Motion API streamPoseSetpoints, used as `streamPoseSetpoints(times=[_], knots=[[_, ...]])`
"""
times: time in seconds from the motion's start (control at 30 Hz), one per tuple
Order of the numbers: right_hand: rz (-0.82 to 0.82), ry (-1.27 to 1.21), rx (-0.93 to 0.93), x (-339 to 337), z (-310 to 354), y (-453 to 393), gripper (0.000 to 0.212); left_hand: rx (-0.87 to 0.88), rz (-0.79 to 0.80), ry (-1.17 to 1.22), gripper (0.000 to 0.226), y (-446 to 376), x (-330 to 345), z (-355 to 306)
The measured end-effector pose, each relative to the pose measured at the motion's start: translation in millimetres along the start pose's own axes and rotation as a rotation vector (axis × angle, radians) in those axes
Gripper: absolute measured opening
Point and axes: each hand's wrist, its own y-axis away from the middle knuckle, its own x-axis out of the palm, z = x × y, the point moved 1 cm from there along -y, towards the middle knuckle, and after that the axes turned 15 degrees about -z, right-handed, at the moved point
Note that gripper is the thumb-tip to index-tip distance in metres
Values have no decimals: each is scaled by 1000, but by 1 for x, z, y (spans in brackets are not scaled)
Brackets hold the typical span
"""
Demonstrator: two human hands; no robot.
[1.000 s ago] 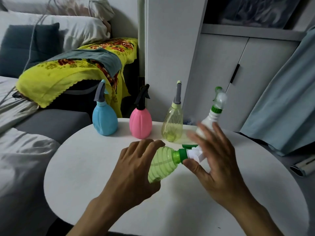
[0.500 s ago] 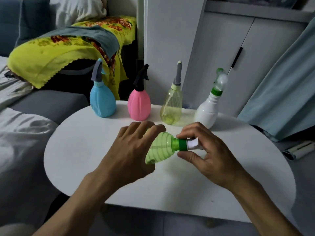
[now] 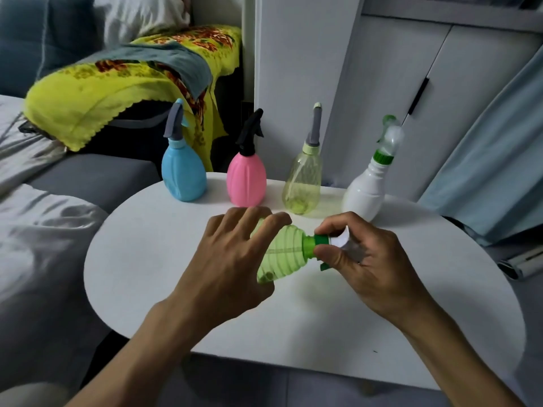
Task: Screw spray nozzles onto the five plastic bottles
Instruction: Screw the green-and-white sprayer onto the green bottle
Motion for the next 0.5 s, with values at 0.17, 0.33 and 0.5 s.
streamPoseSetpoints(times=[0.17, 0.33, 0.5], knots=[[82, -25, 92, 1, -7, 3, 33, 16, 10, -51, 87, 1, 4, -4], [80, -37, 100, -2, -6, 4, 32, 25, -1, -83, 88, -2, 1, -5], [69, -11, 137, -1, -4, 4, 41, 45, 3, -119, 85, 0, 5, -7]])
